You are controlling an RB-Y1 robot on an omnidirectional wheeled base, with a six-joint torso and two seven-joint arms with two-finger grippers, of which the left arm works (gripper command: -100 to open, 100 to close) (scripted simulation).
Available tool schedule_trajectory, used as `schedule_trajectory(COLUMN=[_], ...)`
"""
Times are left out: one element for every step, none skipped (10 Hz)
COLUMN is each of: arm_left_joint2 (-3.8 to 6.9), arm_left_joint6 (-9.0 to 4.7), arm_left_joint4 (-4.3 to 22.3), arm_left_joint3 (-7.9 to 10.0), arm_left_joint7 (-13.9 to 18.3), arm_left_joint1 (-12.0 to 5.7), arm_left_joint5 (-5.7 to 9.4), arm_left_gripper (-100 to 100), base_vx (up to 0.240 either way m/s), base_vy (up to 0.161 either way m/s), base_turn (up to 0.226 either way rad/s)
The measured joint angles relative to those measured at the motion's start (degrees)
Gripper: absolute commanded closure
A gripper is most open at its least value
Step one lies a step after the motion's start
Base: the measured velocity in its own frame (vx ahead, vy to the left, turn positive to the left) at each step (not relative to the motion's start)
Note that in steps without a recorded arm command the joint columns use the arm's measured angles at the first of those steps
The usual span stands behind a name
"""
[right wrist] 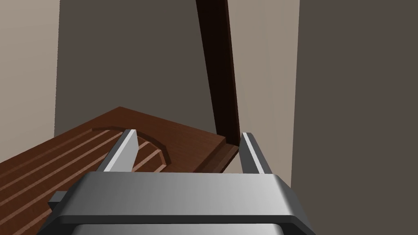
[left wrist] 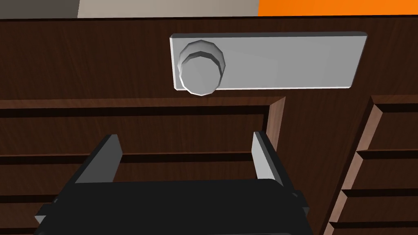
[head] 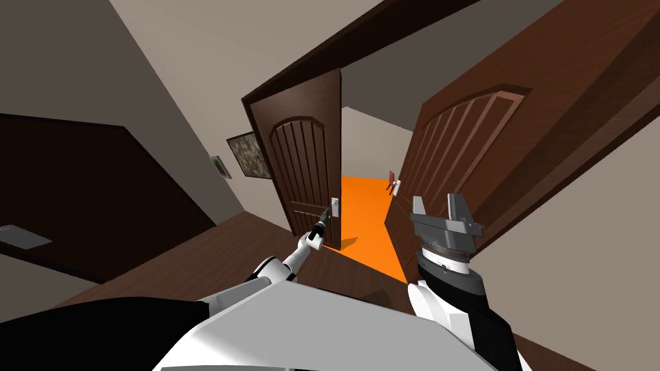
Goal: Push the door open
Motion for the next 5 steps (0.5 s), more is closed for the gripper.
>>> schedule_trajectory(arm_left_joint2=[0.01, 0.04, 0.04, 0.0, -0.01], arm_left_joint6=[-0.07, -0.09, -0.03, -0.08, -0.23], arm_left_joint4=[0.1, 0.2, 0.0, 0.2, 0.5], arm_left_joint3=[0.15, 0.29, 0.45, 0.62, 0.76], arm_left_joint7=[-0.1, -0.1, -0.2, -0.3, -0.3], arm_left_joint1=[-0.02, -0.01, 0.08, -0.01, -0.12], arm_left_joint5=[0.03, 0.06, 0.08, 0.11, 0.14], arm_left_gripper=[-100, -100, -100, -100, -100], base_vx=[0.19, 0.207, 0.196, 0.205, 0.193], base_vy=[-0.045, -0.055, -0.059, -0.045, -0.04], base_turn=[-0.028, -0.027, -0.026, -0.023, -0.024])
